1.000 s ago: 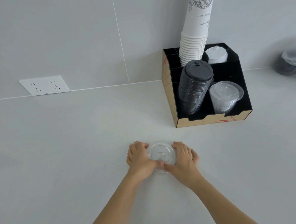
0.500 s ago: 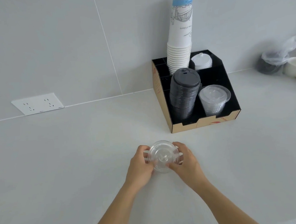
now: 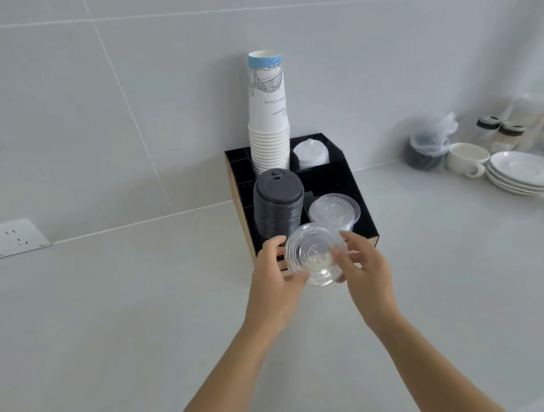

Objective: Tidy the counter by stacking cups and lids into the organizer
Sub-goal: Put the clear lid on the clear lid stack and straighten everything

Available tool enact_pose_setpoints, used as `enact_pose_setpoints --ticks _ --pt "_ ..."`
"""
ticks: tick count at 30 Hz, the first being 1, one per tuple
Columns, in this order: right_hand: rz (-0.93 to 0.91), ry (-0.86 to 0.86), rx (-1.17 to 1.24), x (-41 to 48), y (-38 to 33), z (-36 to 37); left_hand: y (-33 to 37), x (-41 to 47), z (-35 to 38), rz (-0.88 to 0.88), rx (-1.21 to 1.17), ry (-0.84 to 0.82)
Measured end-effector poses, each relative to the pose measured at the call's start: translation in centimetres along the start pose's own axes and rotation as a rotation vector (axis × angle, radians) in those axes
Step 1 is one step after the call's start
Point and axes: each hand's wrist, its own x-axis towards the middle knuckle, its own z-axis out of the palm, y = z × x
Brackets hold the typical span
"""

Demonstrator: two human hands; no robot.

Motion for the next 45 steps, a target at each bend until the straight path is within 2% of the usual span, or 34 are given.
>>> enact_pose_setpoints --ticks 7,14,18,23,37,45 --pt "0.03 0.031 -0.001 8.1 0.2 -3.9 2.5 4.9 7.5 0.072 -0.034 -0.015" --pt "0.098 -0.139 -0.206 13.2 2.2 -4.0 1.8 9.5 11.6 0.034 0.196 0.056" --pt "0.079 -0.21 -0.325 14.1 2.9 -3.3 0.7 10.7 12.1 -0.018 0.291 0.095" --pt "0.089 -0.256 -0.311 14.9 3.4 -2.6 -0.2 11.7 12.2 -0.062 0.36 0.103" --pt "-0.062 -0.389 -0.43 16.8 4.2 -2.2 -1.8 12.7 12.9 0.018 0.82 0.175" --pt "-0.143 -0.456 -0.621 17.0 4.5 -2.5 -2.2 12.2 13.2 -0.004 1.124 0.087"
